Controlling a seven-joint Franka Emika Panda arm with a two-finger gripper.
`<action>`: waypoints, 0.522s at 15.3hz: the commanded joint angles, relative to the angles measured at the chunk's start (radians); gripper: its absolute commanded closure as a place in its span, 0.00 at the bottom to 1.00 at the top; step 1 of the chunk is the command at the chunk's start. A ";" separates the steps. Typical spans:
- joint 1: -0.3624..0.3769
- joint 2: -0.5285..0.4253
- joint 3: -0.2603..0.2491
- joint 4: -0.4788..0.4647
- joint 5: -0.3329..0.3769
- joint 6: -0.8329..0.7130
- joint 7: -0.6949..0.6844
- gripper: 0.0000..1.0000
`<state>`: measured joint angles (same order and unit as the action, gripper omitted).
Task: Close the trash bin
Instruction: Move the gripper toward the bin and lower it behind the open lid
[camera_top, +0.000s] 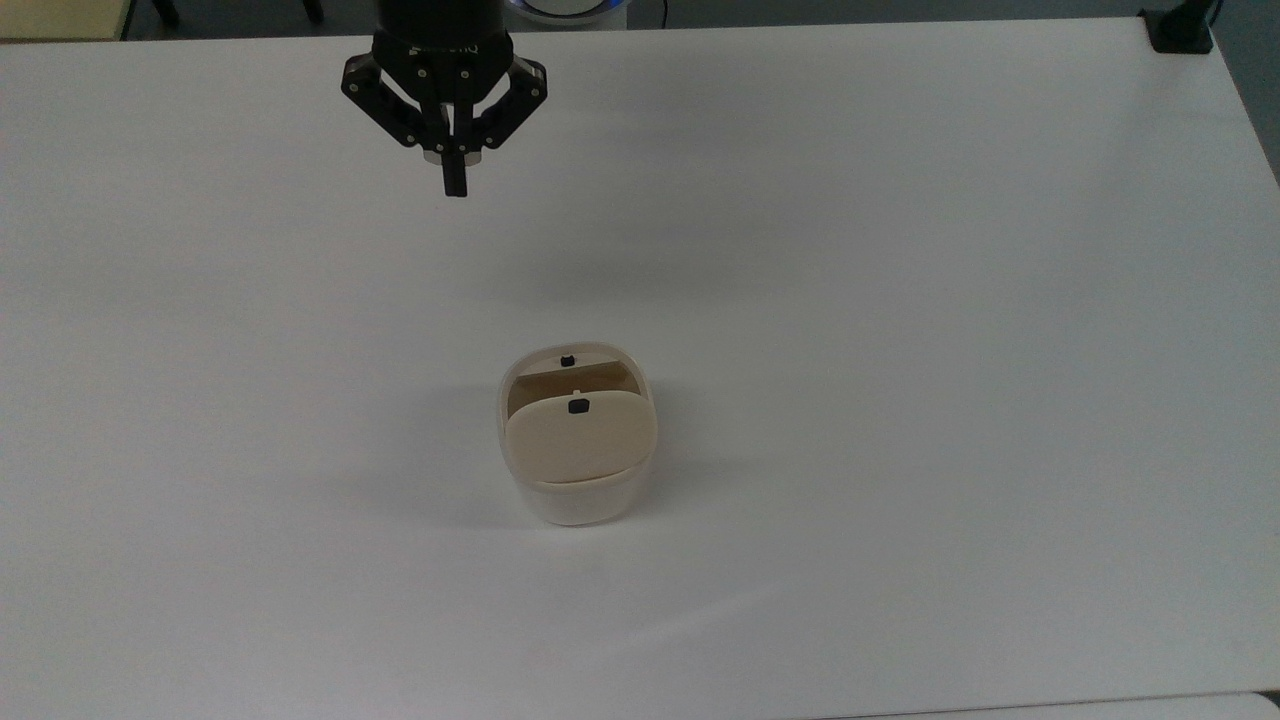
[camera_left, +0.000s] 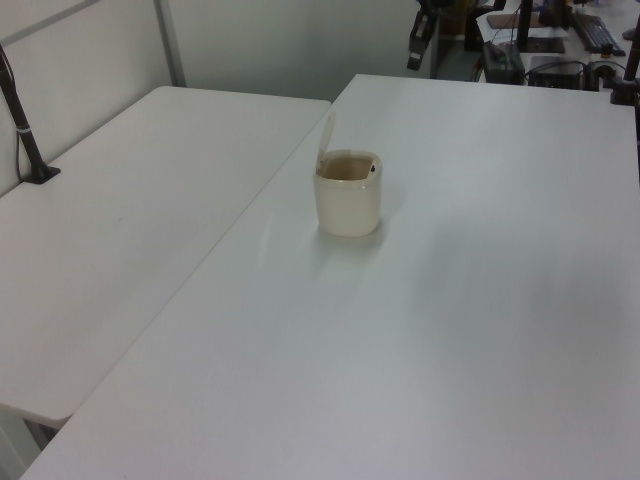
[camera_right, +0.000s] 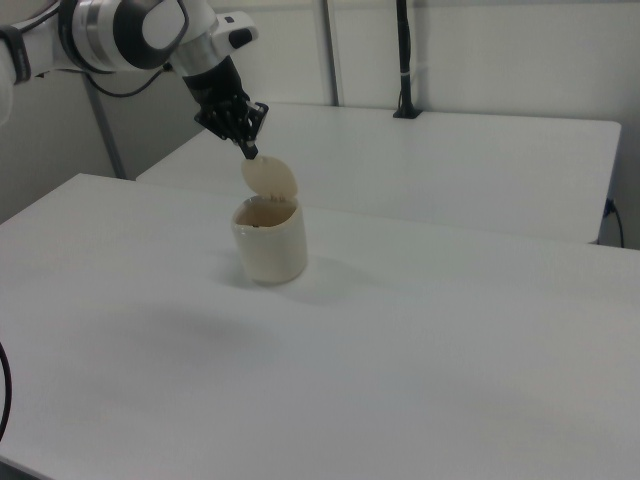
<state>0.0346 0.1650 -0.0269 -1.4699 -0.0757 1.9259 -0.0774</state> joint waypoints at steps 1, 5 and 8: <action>0.010 -0.010 -0.002 -0.003 0.048 0.077 -0.018 1.00; 0.051 0.001 -0.017 0.008 0.054 0.128 -0.019 1.00; 0.079 0.014 -0.028 0.008 0.057 0.203 -0.016 1.00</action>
<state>0.0728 0.1677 -0.0261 -1.4632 -0.0404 2.0532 -0.0774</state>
